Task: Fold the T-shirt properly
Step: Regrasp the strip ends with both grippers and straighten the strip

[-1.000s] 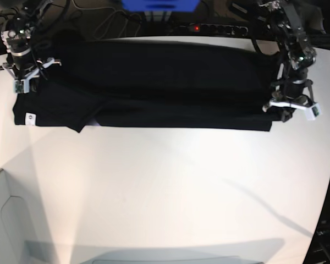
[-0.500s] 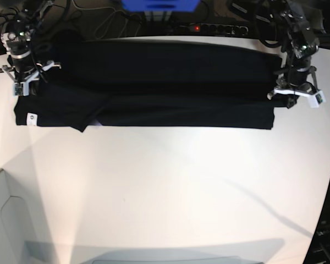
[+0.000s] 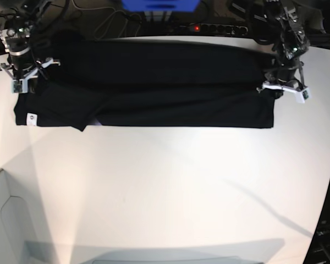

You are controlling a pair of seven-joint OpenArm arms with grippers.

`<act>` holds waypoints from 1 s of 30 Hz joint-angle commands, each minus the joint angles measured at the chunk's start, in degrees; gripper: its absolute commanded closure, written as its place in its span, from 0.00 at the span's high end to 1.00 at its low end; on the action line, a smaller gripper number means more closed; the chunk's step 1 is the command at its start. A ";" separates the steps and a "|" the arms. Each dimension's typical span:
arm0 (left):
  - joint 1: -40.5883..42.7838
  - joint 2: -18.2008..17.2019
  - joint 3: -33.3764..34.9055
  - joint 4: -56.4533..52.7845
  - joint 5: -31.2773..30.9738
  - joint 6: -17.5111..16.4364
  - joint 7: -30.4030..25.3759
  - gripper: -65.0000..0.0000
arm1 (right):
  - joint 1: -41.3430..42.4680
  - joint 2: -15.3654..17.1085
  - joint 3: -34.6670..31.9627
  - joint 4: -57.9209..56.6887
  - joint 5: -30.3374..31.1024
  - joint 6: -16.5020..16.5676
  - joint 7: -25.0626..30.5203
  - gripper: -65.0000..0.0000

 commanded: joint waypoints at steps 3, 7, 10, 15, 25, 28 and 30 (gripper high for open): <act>-1.34 -0.70 0.96 -0.41 -0.27 -0.14 -1.06 0.00 | 0.12 0.67 0.42 2.62 0.65 0.73 1.41 0.00; -2.30 -0.70 1.22 -2.79 -0.18 -0.14 -1.06 0.00 | -1.37 0.75 1.65 2.98 0.65 0.73 1.32 0.00; -2.57 -1.13 0.96 -3.49 -0.18 -0.14 -1.15 0.00 | -2.25 0.84 1.91 2.98 0.65 0.73 1.32 0.00; -2.74 -2.28 -0.54 -3.58 -0.18 -0.14 -1.15 0.00 | -3.48 1.19 2.61 2.45 0.56 0.73 1.41 0.00; -3.53 -2.45 -0.71 -3.58 -0.18 -0.14 -1.15 0.00 | -2.95 3.74 2.26 -6.43 0.38 0.73 1.41 0.00; -3.53 -2.28 -0.63 -3.58 -0.18 -0.14 -1.06 0.00 | -2.95 3.83 2.17 -7.13 0.38 0.73 1.41 0.00; -3.45 -2.28 -0.63 -3.58 -0.18 -0.14 -0.79 0.00 | -2.95 3.83 2.09 -7.13 0.38 0.73 1.41 0.00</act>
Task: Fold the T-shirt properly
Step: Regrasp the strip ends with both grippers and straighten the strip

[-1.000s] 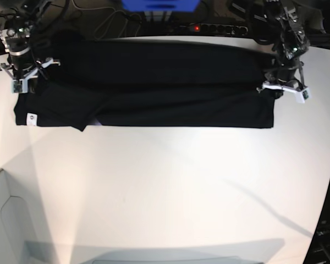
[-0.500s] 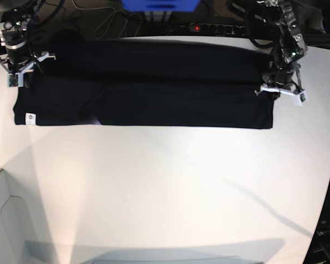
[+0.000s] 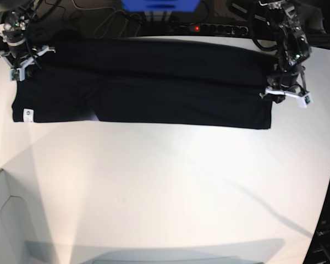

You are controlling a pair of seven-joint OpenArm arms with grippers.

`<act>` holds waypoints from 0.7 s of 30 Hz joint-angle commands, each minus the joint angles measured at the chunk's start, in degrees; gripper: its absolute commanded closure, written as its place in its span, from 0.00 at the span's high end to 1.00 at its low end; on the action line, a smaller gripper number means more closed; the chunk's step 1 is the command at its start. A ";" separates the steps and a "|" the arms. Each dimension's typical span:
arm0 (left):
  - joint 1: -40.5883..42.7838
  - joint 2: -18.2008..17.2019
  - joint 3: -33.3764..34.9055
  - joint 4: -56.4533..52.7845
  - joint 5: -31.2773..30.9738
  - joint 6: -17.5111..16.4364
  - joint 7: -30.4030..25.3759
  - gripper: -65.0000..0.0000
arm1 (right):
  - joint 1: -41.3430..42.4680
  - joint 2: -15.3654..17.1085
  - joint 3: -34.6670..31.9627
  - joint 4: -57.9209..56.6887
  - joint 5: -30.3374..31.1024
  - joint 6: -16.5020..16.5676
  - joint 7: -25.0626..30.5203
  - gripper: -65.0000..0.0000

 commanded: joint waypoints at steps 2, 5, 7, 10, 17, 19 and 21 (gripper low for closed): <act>-0.08 -0.62 -0.25 0.80 0.04 -0.12 -0.70 0.00 | -0.24 0.79 0.36 0.89 0.25 0.71 1.02 0.00; 0.10 -0.53 -0.34 1.41 0.04 -0.12 -0.62 0.12 | -0.24 0.88 0.36 0.89 0.25 0.71 1.02 0.01; 1.24 -0.53 -0.34 1.41 0.04 -0.03 -0.62 0.25 | -0.24 1.32 0.36 0.89 0.25 0.71 1.02 0.07; 2.12 -0.70 -0.34 2.29 0.04 -0.03 -0.62 0.48 | -0.33 1.67 0.62 1.06 0.25 0.71 0.93 0.19; 3.88 -0.53 -4.21 7.83 0.04 -0.03 -0.70 0.53 | 0.37 1.06 3.96 5.19 0.52 0.71 1.02 0.35; 3.88 -0.53 -5.09 8.62 0.04 -0.03 -0.70 0.53 | 1.69 -0.09 5.37 7.39 0.52 0.71 0.67 0.35; 3.61 -0.53 -5.27 8.97 0.04 -0.03 -0.70 0.53 | 2.48 -0.88 6.16 9.15 0.52 0.71 0.49 0.35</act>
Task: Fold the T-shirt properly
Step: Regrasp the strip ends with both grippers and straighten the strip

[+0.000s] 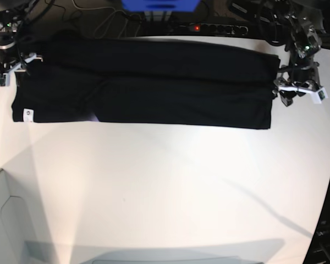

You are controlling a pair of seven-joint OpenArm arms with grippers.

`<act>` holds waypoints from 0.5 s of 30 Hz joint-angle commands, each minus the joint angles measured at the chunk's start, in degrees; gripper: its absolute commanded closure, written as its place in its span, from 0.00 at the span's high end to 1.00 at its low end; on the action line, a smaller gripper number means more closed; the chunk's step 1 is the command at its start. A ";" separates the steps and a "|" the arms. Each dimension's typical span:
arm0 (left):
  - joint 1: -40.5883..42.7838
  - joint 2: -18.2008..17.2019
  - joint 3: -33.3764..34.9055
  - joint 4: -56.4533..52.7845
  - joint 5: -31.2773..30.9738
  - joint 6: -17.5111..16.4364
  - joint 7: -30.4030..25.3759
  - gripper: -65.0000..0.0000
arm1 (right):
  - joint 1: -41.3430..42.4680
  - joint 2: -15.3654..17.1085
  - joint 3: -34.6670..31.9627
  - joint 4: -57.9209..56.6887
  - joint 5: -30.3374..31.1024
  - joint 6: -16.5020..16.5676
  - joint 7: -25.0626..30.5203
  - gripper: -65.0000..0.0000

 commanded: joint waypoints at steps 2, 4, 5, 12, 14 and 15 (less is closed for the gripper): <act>-0.52 -0.59 -0.04 0.88 -0.40 -0.12 -0.81 0.53 | 0.65 -0.29 0.52 2.16 0.84 0.71 1.36 0.35; -0.70 -0.51 0.40 0.71 -0.40 -0.12 -0.81 0.53 | 1.44 -0.91 0.35 2.16 0.76 0.71 1.28 0.36; -1.14 -0.51 1.54 0.71 -0.40 -0.12 -0.81 0.53 | 1.97 -1.26 -0.18 1.81 0.58 0.71 1.28 0.36; -2.37 -0.59 5.94 -3.78 -0.40 -0.12 -0.81 0.53 | 3.55 -1.87 -2.55 -6.45 0.49 0.71 1.28 0.36; -3.16 -0.68 5.94 -6.33 -0.40 -0.12 -0.81 0.53 | 4.17 -1.79 -2.38 -9.62 0.49 0.71 1.28 0.36; -3.25 -0.86 5.94 -7.29 -0.40 -0.12 -0.81 0.53 | 4.26 -1.70 -2.38 -10.76 0.49 0.71 1.45 0.36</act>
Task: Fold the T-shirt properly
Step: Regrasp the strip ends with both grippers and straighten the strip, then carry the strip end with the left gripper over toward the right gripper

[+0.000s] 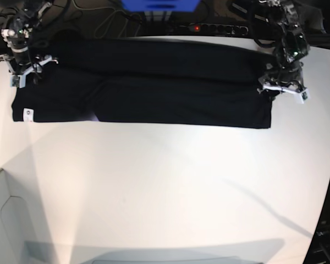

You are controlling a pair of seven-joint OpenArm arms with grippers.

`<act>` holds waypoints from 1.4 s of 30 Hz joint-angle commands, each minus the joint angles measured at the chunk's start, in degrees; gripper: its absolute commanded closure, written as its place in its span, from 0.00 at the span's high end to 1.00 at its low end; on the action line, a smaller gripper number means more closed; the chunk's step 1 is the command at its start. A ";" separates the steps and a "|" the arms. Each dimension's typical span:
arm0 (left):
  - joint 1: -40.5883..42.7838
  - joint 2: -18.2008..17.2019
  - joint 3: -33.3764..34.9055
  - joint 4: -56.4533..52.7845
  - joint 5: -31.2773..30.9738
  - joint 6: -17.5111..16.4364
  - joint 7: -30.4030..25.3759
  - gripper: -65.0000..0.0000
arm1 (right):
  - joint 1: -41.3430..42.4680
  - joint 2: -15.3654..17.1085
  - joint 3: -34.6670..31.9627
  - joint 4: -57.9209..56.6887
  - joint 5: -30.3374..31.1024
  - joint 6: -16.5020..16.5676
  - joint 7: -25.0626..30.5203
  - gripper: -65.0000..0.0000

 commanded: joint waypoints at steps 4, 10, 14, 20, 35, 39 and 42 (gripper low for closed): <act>-0.69 -1.03 -0.25 -0.81 -0.57 -0.21 -0.64 0.53 | -0.07 2.31 -0.19 -1.64 0.93 0.71 1.37 0.36; -0.60 -0.51 -0.07 -2.39 -0.57 -0.21 -0.55 0.53 | 1.42 3.28 -0.28 -3.84 0.84 0.71 1.37 0.36; -0.34 -0.77 3.09 -3.45 -0.57 -0.21 -0.55 0.53 | 2.65 3.72 -0.28 -4.89 0.84 0.71 1.28 0.35; 0.89 -0.51 4.59 -2.04 -0.57 -0.21 -0.55 0.52 | 5.11 3.36 -0.28 -5.68 -5.05 0.71 1.63 0.35; 1.77 -0.51 4.59 -2.83 -0.57 -0.30 -0.55 0.00 | 8.02 3.63 -0.37 -5.68 -5.40 0.71 1.28 0.35; 1.77 -0.51 4.50 -2.13 -0.57 -0.30 -0.55 0.00 | 8.37 3.63 -0.63 -5.68 -5.40 0.71 1.19 0.36; 1.95 -0.51 4.06 1.83 -0.57 -0.30 -0.64 0.00 | 8.28 3.72 -3.10 -5.68 -5.49 0.71 1.28 0.36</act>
